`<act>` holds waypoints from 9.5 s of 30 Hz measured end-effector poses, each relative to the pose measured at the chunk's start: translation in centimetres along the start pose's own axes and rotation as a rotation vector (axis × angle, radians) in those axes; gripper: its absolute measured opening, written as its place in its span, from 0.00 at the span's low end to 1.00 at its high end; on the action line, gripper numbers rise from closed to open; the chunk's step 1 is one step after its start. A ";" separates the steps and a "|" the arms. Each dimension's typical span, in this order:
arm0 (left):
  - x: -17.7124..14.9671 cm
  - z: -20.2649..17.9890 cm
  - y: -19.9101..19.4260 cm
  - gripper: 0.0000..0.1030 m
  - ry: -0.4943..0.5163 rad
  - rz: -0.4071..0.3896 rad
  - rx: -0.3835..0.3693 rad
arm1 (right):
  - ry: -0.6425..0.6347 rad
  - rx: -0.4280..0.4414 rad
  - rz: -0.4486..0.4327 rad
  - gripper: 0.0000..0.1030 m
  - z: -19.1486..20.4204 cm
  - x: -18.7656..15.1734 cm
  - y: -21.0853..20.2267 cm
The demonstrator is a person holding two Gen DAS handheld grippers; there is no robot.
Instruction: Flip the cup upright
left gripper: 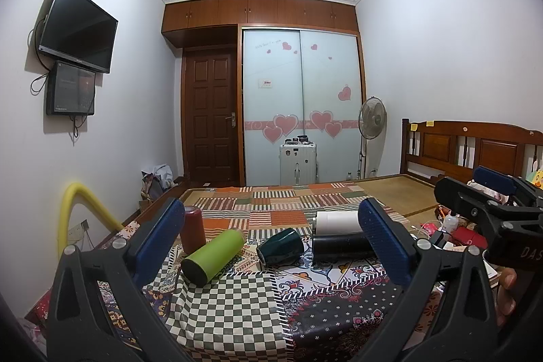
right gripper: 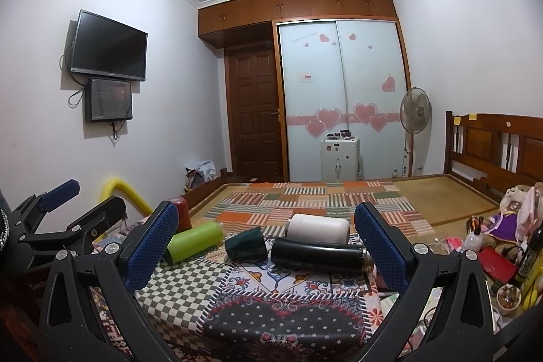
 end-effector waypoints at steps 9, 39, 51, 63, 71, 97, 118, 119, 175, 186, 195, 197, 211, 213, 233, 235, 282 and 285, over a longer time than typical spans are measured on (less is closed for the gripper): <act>-0.2 0.1 0.1 1.00 -0.001 0.006 -0.001 | -0.002 0.005 0.006 1.00 0.1 -0.1 0.3; -13.2 11.1 28.1 0.81 0.069 0.780 -0.037 | -0.025 0.006 0.240 1.00 -2.5 -6.3 12.9; -17.6 11.0 33.3 0.79 0.059 1.006 -0.083 | -0.007 0.019 0.312 1.00 -3.5 -8.5 14.9; -18.9 10.8 34.7 0.73 0.098 1.048 -0.038 | 0.027 0.008 0.330 1.00 -5.1 -9.5 15.7; -18.2 9.4 32.8 0.65 0.142 1.012 -0.045 | 0.027 0.005 0.323 1.00 -5.3 -9.2 15.4; -12.0 4.0 18.2 0.63 0.188 0.764 -0.101 | 0.007 0.006 0.264 1.00 -3.8 -6.5 9.7; -15.8 -7.5 17.7 0.63 0.239 0.778 -0.306 | -0.001 -0.052 0.270 1.00 -5.4 -6.9 6.9; -16.0 -7.7 17.9 0.63 0.247 0.773 -0.304 | 0.003 -0.053 0.273 1.00 -5.5 -7.0 7.0; -19.0 1.6 16.3 0.83 0.163 0.701 -0.259 | 0.015 0.206 0.937 0.90 0.8 -15.5 20.4; -17.1 5.2 16.2 0.83 0.117 0.658 -0.151 | -0.016 0.286 0.927 0.61 2.7 -14.8 21.3; -14.7 6.6 16.3 0.84 0.042 0.612 -0.115 | -0.005 0.283 0.826 0.60 2.1 -12.3 19.6; -14.1 6.7 16.4 0.84 0.029 0.601 -0.113 | -0.020 0.281 0.780 0.60 2.3 -11.2 18.8; -10.2 5.8 14.8 0.87 0.090 0.437 -0.048 | -0.061 0.275 0.546 0.58 2.9 -6.5 16.0; -9.8 5.7 14.6 0.90 0.089 0.411 -0.035 | -0.060 0.268 0.527 0.57 2.9 -6.3 16.4; -9.2 5.7 14.8 1.00 0.016 0.354 -0.065 | -0.066 0.278 0.454 0.24 3.2 -5.6 16.1; -9.4 5.1 16.0 1.00 0.014 0.360 -0.133 | -0.080 0.310 0.473 0.08 3.6 -5.3 16.1; -15.2 8.9 21.6 0.76 -0.101 0.572 -0.126 | -0.257 0.443 0.906 0.57 4.5 -14.4 26.9; -15.1 8.9 21.2 0.76 -0.099 0.568 -0.128 | -0.272 0.440 0.912 0.56 4.5 -14.5 24.9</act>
Point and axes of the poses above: each gripper's, at about its wrist camera, not at the fingertips, and y roughly the way its jaws point, z to its left, x to its top, the point moved 6 cm from there along y, roughly the way its jaws point, and after that the axes turned 3 degrees about x, right-handed, at the moved point
